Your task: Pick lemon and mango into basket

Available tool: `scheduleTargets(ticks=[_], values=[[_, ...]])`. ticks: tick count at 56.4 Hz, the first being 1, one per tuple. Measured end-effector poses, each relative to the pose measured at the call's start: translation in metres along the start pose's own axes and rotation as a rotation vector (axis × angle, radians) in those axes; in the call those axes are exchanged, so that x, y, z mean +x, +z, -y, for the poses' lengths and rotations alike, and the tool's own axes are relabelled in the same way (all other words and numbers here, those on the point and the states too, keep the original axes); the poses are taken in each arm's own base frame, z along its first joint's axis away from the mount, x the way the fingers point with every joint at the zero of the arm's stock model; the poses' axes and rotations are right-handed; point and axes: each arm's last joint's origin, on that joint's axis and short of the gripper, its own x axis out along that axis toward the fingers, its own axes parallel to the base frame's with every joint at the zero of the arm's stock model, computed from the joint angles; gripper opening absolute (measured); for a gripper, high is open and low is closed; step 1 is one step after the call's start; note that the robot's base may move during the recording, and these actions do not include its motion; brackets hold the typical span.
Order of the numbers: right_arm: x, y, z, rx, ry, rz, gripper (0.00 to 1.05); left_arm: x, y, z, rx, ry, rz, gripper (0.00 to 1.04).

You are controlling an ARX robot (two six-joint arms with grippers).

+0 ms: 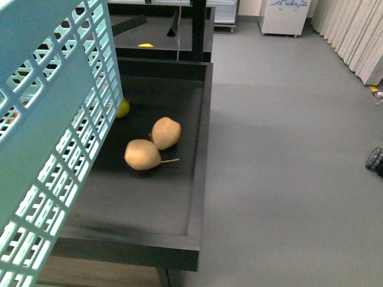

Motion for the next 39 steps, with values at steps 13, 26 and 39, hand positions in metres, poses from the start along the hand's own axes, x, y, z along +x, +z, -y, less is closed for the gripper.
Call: scheduleTargets(ticks=[13, 26, 39], values=[[0.0, 0.0, 0.0, 0.0, 0.001, 0.0, 0.96, 0.0, 0.0002, 0.0, 0.0, 0.0, 0.001, 0.26], [0.0, 0.0, 0.0, 0.0, 0.0, 0.0, 0.96, 0.0, 0.0001, 0.0, -0.001, 0.0, -0.001, 0.26], [0.0, -0.0001, 0.0, 0.0, -0.001, -0.001, 0.96, 0.0, 0.0001, 0.0, 0.0, 0.0, 0.0, 0.26]])
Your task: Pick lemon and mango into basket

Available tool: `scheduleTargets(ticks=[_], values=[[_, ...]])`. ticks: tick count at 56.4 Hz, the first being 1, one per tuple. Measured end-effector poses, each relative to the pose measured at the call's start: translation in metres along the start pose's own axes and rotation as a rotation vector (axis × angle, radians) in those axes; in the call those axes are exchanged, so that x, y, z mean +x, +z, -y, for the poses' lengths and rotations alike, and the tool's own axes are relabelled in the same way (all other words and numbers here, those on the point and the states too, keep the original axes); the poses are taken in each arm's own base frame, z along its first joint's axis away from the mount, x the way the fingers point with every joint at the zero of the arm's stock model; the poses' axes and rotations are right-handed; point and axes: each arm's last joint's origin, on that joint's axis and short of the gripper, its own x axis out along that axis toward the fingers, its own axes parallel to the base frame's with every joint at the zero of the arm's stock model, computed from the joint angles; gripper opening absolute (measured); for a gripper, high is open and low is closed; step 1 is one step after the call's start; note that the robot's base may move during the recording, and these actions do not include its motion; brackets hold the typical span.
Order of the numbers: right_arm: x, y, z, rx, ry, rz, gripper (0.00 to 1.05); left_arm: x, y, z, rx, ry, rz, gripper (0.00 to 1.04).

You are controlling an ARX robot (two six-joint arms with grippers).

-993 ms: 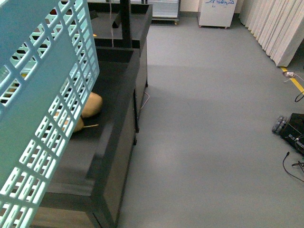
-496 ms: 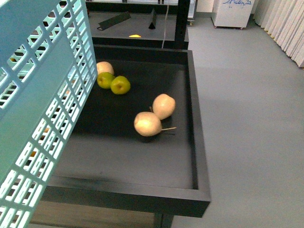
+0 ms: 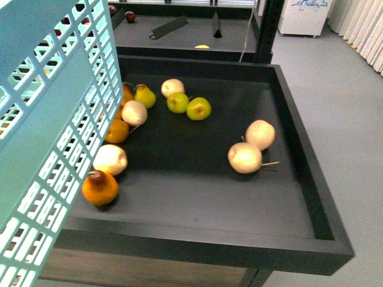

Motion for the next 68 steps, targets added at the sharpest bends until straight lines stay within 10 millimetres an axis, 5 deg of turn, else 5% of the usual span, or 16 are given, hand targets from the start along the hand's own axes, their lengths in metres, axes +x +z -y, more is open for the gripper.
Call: scheduleTargets(ticks=[68], values=[[-0.0001, 0.0001, 0.0, 0.0, 0.001, 0.002, 0.96, -0.0005, 0.0001, 0.0002, 0.001, -0.002, -0.001, 0.26]])
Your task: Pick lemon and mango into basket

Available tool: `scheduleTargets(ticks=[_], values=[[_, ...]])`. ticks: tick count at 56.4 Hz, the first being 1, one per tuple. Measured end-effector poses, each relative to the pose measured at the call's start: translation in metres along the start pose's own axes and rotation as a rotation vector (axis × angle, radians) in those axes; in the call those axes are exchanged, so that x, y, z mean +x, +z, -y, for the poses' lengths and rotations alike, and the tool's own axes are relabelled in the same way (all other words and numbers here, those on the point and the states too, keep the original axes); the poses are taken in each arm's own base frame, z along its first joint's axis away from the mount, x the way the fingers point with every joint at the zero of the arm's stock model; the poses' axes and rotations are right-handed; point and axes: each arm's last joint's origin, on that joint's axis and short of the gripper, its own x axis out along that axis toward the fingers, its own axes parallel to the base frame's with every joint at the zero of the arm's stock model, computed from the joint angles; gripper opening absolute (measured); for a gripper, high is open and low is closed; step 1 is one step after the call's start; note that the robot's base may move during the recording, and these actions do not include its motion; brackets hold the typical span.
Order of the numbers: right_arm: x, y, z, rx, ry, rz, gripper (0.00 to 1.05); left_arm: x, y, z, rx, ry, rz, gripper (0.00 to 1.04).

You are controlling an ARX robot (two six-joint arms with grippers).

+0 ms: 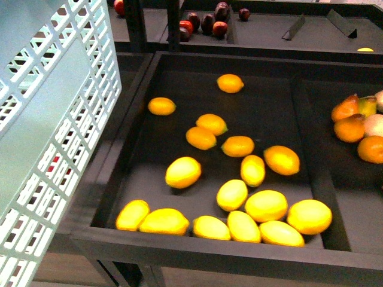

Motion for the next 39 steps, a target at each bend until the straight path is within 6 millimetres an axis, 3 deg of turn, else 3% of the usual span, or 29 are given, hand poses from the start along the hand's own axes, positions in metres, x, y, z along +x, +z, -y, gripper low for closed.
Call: scheduleTargets(ticks=[39], values=[[0.0001, -0.0001, 0.0, 0.0, 0.0, -0.001, 0.96, -0.0002, 0.0002, 0.0004, 0.0, 0.0, 0.003, 0.26]])
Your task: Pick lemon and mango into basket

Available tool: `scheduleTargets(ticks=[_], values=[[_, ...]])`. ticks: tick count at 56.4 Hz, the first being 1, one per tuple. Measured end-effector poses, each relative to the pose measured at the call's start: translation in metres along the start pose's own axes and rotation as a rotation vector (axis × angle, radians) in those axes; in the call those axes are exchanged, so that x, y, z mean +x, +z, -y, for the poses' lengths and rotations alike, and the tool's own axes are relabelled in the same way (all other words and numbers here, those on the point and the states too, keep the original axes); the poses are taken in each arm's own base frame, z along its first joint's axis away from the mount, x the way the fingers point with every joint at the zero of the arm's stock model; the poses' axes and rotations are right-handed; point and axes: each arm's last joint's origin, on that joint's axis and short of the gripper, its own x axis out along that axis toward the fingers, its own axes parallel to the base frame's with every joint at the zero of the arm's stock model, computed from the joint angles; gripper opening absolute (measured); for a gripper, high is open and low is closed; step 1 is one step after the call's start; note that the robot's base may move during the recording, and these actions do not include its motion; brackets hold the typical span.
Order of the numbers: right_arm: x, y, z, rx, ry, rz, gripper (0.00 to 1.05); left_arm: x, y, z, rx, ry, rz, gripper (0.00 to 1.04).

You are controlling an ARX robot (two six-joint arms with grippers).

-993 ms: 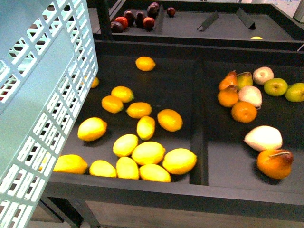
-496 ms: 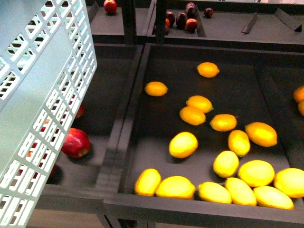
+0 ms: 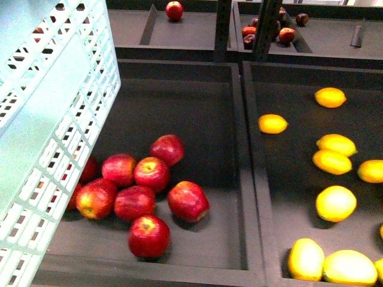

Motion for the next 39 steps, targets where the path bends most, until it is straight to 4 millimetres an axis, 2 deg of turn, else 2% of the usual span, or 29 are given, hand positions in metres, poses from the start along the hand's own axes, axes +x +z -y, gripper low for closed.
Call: scheduleTargets(ticks=[16, 29, 34, 39], values=[[0.0, 0.0, 0.0, 0.0, 0.006, 0.0, 0.96, -0.001, 0.003, 0.0, 0.018, 0.004, 0.043, 0.26], [0.0, 0.0, 0.0, 0.0, 0.003, 0.0, 0.96, -0.001, 0.0, 0.0, 0.0, -0.003, -0.007, 0.26], [0.0, 0.0, 0.0, 0.0, 0.001, 0.0, 0.96, 0.004, -0.003, 0.002, 0.159, 0.093, -0.099, 0.26], [0.0, 0.0, 0.0, 0.0, 0.0, 0.0, 0.96, 0.021, -0.012, 0.009, 0.381, 0.094, -0.181, 0.26]])
